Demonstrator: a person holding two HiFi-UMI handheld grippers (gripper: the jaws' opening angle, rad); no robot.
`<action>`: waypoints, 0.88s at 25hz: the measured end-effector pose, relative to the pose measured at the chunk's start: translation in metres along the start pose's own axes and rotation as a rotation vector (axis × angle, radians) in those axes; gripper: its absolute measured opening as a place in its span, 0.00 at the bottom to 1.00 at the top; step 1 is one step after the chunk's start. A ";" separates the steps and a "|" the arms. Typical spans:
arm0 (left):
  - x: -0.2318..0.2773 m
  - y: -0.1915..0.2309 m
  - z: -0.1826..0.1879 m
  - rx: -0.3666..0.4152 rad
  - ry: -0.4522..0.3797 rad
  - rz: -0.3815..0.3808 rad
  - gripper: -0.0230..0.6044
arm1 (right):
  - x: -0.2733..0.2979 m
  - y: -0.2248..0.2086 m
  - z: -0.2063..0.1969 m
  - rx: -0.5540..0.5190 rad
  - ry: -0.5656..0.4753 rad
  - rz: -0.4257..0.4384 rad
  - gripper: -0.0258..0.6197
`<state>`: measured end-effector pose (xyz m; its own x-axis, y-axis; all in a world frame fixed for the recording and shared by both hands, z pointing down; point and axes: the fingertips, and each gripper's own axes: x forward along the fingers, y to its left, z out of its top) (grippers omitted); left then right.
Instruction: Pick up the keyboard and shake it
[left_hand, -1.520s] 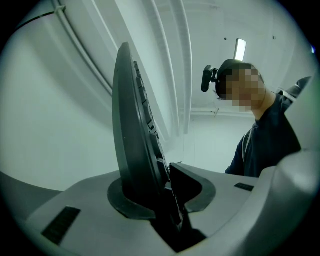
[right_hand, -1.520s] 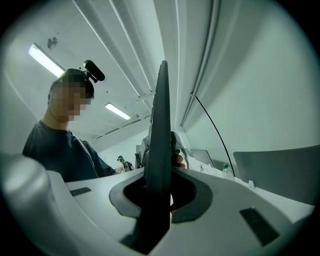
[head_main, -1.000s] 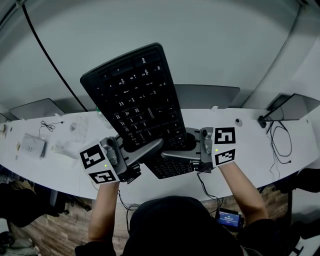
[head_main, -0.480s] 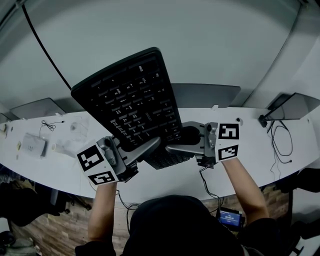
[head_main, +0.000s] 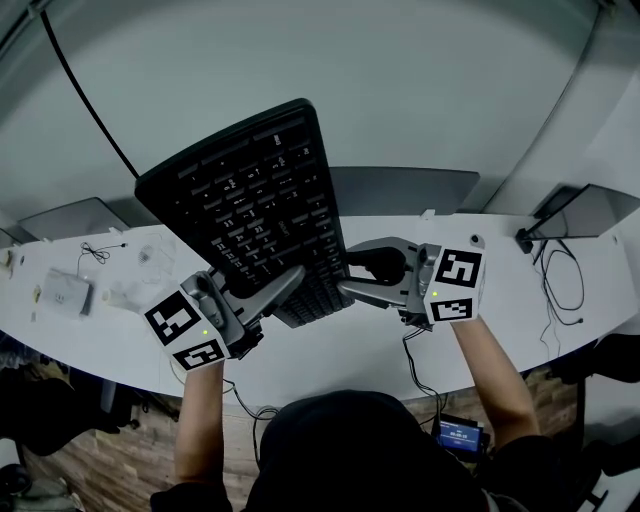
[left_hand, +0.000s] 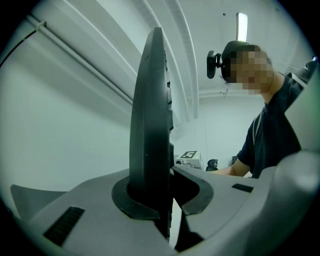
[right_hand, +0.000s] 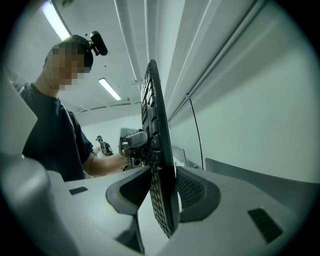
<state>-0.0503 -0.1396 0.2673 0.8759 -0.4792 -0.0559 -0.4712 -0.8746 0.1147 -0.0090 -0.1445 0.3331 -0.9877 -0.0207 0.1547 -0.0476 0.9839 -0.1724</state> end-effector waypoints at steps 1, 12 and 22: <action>-0.001 0.003 -0.002 0.006 0.010 0.005 0.17 | 0.002 -0.002 -0.002 -0.013 0.010 -0.014 0.26; -0.014 0.028 -0.025 0.154 0.159 0.145 0.17 | 0.000 -0.008 -0.001 -0.184 0.057 -0.188 0.27; -0.020 0.051 -0.055 0.279 0.333 0.258 0.17 | -0.003 0.004 0.027 -0.472 0.127 -0.313 0.30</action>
<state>-0.0861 -0.1707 0.3287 0.6914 -0.6727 0.2636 -0.6467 -0.7388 -0.1894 -0.0104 -0.1454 0.3058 -0.9102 -0.3311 0.2488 -0.2348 0.9074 0.3485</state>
